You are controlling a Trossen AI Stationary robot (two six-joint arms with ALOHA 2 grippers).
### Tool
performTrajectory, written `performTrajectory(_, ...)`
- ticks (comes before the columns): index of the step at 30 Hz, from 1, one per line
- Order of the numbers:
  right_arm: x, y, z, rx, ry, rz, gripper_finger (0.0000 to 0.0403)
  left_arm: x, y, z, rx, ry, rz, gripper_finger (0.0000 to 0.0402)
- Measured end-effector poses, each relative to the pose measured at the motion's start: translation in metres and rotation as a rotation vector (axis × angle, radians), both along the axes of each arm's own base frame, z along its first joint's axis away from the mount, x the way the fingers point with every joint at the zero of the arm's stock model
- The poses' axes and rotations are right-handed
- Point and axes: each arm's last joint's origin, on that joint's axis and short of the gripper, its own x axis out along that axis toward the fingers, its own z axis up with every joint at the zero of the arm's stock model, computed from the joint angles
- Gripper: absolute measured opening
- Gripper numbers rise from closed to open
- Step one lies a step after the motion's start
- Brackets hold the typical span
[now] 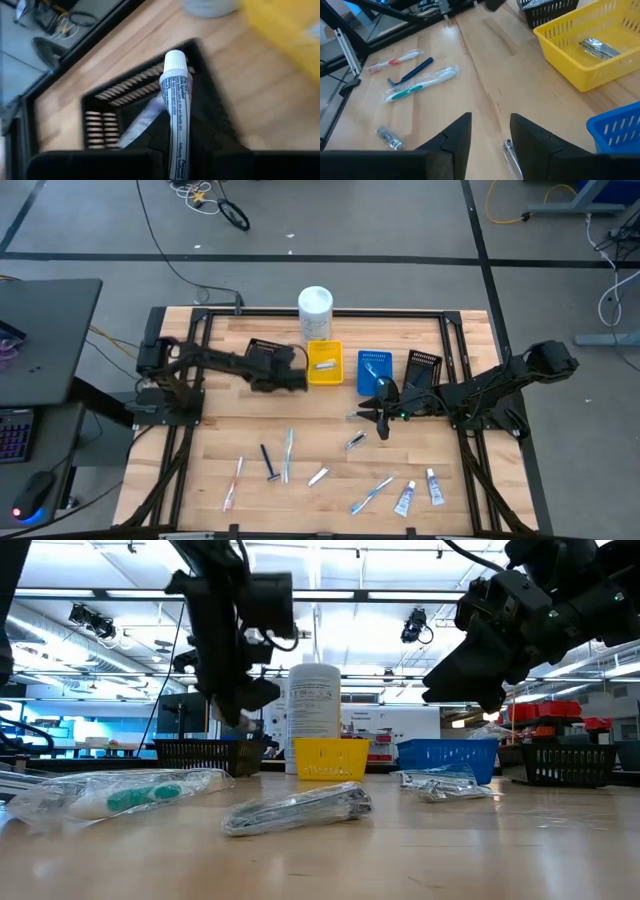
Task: Pick & Place Travel size toiletries
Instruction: Put the white toothpaste into the left black bin
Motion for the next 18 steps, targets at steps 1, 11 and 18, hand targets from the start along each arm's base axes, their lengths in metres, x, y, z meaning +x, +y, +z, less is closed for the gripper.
performTrajectory(1,0.0,0.0,0.0,0.0,0.001,0.0,0.0145,0.0,0.007,0.0,-0.009,-0.001,0.012,0.0044)
performTrajectory(11,0.0,0.0,0.0,0.013,0.001,-0.007,0.0145,-0.011,0.055,-0.002,-0.121,0.185,-0.091,0.0057)
performTrajectory(18,0.0,0.0,0.0,0.042,0.001,-0.024,0.0145,-0.012,0.06,-0.003,-0.192,0.237,-0.189,0.0065)
